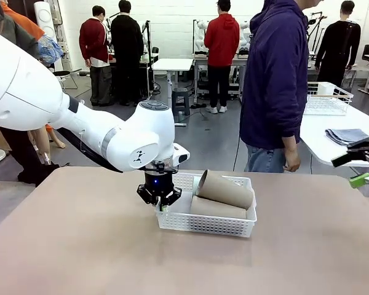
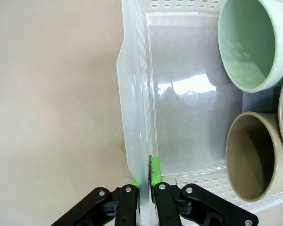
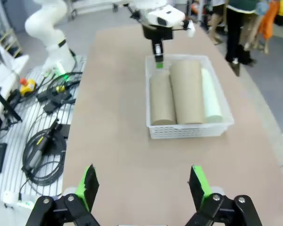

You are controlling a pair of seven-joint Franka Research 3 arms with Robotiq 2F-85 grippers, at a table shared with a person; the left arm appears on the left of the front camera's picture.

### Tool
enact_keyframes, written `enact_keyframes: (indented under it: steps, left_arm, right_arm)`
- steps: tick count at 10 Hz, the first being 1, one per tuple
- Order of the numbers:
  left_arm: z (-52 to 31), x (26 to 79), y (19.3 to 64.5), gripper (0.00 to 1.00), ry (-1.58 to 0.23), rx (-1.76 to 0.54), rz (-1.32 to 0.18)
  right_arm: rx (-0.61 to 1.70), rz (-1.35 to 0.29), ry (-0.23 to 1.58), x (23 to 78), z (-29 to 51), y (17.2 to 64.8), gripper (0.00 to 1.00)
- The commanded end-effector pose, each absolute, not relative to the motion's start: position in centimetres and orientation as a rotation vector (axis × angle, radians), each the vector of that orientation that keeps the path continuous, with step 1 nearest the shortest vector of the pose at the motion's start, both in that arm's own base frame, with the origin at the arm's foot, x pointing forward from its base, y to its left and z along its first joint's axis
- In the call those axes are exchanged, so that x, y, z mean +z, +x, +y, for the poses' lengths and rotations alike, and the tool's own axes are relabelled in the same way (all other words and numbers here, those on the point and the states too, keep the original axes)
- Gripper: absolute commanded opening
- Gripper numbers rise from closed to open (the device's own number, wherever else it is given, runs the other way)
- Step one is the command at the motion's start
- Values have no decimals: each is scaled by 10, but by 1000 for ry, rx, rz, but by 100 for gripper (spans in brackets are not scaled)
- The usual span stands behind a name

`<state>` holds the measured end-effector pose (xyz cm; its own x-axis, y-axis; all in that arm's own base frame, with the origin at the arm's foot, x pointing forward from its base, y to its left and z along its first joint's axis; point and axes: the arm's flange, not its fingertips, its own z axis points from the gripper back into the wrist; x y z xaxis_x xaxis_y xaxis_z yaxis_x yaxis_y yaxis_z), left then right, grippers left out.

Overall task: Clean and organize the cups into the basket.
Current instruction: Pick up the Reusable plastic cup from the right side of the table and stack it inside the Organizing basket in the center of the table.

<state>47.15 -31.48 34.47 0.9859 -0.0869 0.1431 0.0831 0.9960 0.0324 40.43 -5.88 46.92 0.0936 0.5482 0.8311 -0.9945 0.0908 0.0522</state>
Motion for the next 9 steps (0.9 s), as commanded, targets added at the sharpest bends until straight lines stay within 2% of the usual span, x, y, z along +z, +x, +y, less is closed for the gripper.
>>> enact_keyframes:
  steps: [1,3,4,9]
  left_arm:
    - [-315,345,472,0,26,-85,-146]
    - [-315,345,472,0,26,-85,-146]
    - [-315,345,472,0,26,-85,-146]
    - [-315,345,472,0,26,-85,-146]
  right_arm:
    - [1179,-868,719,460,-73,399,100]
    - [1088,-847,680,452,-87,396,100]
    - [1200,-824,736,460,-86,400,100]
    - [1200,-824,736,460,-86,400,100]
